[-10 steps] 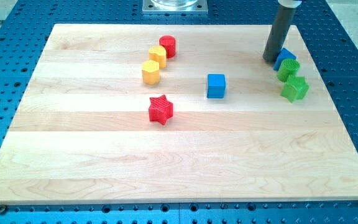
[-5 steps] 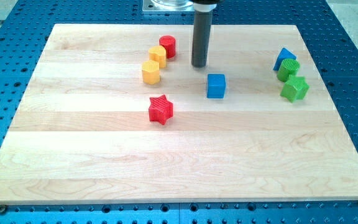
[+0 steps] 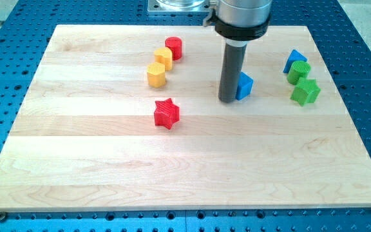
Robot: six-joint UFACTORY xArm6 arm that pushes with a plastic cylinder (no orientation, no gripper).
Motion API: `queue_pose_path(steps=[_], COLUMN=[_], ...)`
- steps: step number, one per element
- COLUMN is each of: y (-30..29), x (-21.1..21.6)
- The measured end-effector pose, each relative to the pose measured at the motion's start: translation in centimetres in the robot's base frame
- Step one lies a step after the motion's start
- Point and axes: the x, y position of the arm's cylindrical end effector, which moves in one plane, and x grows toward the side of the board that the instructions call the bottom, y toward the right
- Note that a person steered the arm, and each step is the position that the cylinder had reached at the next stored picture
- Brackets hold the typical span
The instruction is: Place the blue blocks above the green circle
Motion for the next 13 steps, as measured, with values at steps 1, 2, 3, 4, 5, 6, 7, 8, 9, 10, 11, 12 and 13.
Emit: queue_pose_path(steps=[1, 2, 3, 4, 5, 6, 7, 8, 9, 10, 11, 12, 13], y=[0.0, 0.3, 3.0, 5.1, 5.1, 3.7, 0.0, -0.2, 1.5, 3.9, 6.5, 6.0, 5.6], x=[2.7, 3.6, 0.1, -4.8, -4.8, -5.6, -6.4, -6.6, -10.2, -14.1, -16.3, -16.4, -17.4])
